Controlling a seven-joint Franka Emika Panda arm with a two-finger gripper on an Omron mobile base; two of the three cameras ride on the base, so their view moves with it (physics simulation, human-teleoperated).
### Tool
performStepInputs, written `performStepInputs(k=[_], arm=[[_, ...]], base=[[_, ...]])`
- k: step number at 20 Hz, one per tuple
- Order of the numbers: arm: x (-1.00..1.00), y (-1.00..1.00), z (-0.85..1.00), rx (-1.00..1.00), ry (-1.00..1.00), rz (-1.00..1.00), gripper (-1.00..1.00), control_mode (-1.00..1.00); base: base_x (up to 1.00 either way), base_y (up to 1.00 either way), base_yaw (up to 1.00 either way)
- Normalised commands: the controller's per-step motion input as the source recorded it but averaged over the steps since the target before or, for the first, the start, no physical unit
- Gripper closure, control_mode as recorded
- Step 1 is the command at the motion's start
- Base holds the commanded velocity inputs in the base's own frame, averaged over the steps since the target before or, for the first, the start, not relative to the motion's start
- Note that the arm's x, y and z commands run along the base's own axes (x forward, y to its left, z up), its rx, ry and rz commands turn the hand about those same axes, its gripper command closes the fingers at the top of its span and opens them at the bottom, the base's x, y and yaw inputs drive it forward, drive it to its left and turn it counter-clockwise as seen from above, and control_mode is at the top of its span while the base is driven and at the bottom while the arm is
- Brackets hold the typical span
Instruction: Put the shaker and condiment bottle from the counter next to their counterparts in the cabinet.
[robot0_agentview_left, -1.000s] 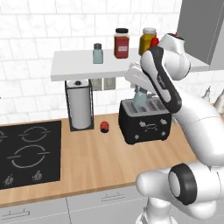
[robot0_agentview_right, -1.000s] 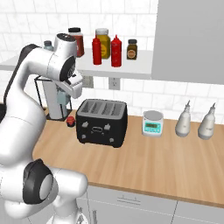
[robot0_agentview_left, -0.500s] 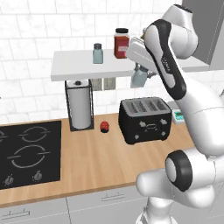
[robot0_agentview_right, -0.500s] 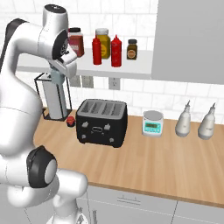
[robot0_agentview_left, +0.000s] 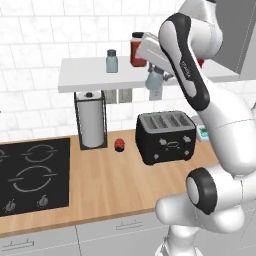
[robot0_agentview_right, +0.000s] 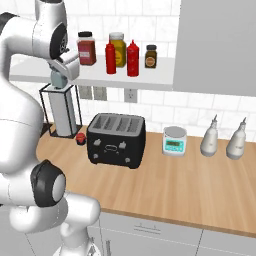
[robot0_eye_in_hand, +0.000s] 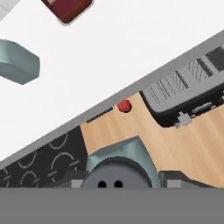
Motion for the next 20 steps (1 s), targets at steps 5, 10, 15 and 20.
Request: performStepInputs(k=[5, 10, 15, 20], arm=[[0.69, 0.01, 0.30, 0.00, 0.00, -0.07, 1.00, -1.00], [0.34, 0.15, 0.44, 0.00, 0.00, -0.06, 1.00, -1.00], [0.00, 0.21, 0.01, 0.00, 0.00, 0.00, 1.00, -1.00], [0.60, 0.02, -0.02, -0.02, 0.07, 0.00, 1.00, -1.00]], base=[[0.00, 0.00, 0.00], [0.00, 0.00, 0.00], [0.00, 0.00, 0.00], [0.00, 0.00, 0.00]])
